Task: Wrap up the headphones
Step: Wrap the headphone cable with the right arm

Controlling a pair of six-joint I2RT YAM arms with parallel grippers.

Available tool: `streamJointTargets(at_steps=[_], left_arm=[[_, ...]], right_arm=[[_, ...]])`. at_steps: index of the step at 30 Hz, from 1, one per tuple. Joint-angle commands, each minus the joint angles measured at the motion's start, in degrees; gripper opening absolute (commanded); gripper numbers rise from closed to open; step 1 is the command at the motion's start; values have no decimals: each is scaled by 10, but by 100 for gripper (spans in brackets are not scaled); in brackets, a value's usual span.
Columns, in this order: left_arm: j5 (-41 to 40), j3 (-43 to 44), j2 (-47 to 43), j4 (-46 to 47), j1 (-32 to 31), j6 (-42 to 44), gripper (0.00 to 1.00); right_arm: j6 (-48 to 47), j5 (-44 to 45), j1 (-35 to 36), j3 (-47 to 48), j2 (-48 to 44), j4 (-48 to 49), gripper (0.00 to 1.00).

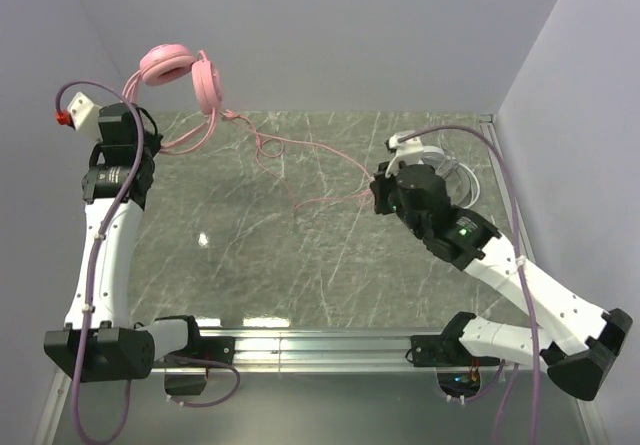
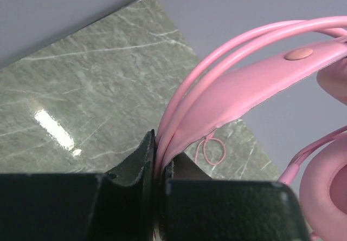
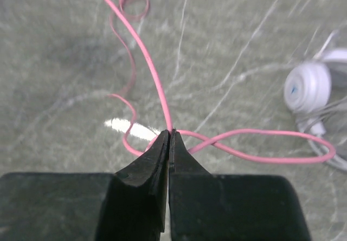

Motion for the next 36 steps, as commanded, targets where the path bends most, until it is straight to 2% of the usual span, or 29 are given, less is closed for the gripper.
streamJointTargets(at_steps=[1, 5, 8, 11, 12, 14, 15, 16, 17, 18, 19, 20, 21, 22, 24, 27, 30, 34, 36], left_arm=[[0, 54, -38, 46, -2, -21, 0], [-3, 64, -58, 47, -2, -39, 0], [-8, 59, -84, 66, -2, -45, 0], [-17, 43, -106, 90, -2, -38, 1], [-30, 41, -107, 87, -2, -37, 0], [-39, 43, -104, 79, -2, -35, 0], [-41, 45, -103, 79, -2, -35, 0], [-40, 45, -102, 80, -2, -34, 1], [-40, 45, -102, 84, -2, -35, 0], [-36, 46, -100, 86, -2, -35, 1], [-31, 47, -99, 87, -2, -35, 1], [-26, 51, -96, 88, -2, -38, 0], [-23, 54, -94, 89, -1, -38, 0], [-8, 57, -90, 90, -2, -36, 1], [5, 67, -86, 90, -2, -36, 0], [38, 68, -87, 106, -2, -26, 1], [56, 72, -89, 112, -5, -23, 0], [70, 100, -85, 86, -7, -19, 0], [83, 119, -86, 79, -8, -21, 0]], right_arm=[[-33, 42, -3, 72, -37, -3, 2], [-59, 81, -5, 186, -46, -2, 6], [-73, 82, -6, 226, -61, 51, 8], [-62, 41, -5, 195, -84, 95, 10], [-59, -9, -5, 188, -83, 84, 10], [-36, -58, -6, 173, -46, -1, 8], [-21, -127, -4, 160, -8, -29, 5], [-17, -149, -1, 121, 10, -73, 4], [-10, -140, 6, 102, 26, -90, 2], [17, -73, 21, 49, 31, -100, 2], [27, -55, 22, 19, 16, -85, 6], [38, -50, 19, -9, -38, -67, 28], [41, -55, 11, -33, -70, -49, 40], [40, -69, -6, -58, -99, -24, 49], [35, -66, -17, -57, -154, -24, 60], [20, -60, -20, -14, -154, -51, 61], [11, -74, -20, -9, -128, -51, 62], [-6, -136, -20, -43, -104, 38, 62], [-24, -178, -20, -62, -78, 102, 65]])
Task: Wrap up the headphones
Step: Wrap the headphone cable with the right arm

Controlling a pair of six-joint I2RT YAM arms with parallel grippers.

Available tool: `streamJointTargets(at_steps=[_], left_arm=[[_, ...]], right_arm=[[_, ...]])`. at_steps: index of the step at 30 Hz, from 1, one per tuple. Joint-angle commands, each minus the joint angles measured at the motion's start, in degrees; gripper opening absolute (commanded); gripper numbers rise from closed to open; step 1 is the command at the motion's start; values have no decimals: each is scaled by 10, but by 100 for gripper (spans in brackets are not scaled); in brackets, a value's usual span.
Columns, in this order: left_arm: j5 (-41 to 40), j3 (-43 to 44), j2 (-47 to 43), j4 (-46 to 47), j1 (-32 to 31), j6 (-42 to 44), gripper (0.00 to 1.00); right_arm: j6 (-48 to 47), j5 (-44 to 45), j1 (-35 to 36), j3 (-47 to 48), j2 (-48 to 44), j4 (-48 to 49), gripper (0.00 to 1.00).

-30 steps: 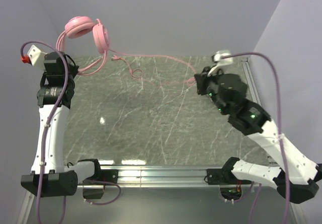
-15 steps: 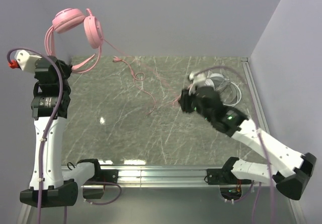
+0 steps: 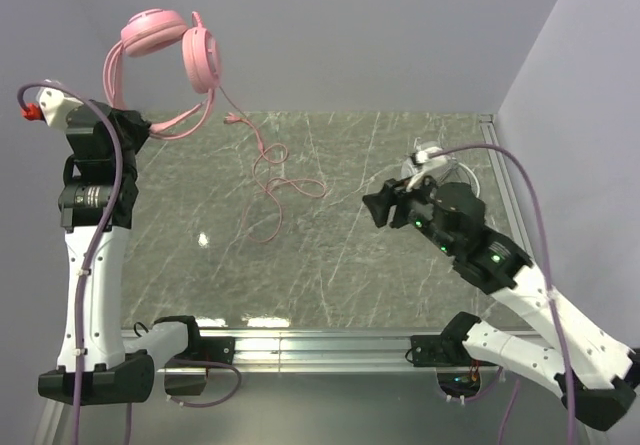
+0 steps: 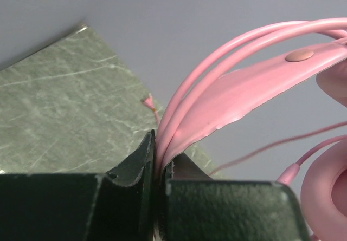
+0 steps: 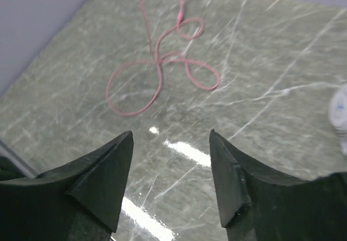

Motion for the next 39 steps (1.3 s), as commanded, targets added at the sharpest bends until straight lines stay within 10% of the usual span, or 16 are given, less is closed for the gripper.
streamJointTargets(at_steps=[1, 21, 39], left_arm=[[38, 64, -16, 63, -3, -20, 1], [264, 103, -66, 24, -3, -96, 1], [315, 81, -66, -3, -3, -89, 0]], right_arm=[[-34, -72, -1, -31, 60, 103, 67], [-15, -227, 6, 32, 413, 592, 81], [-6, -333, 7, 251, 573, 653, 82]])
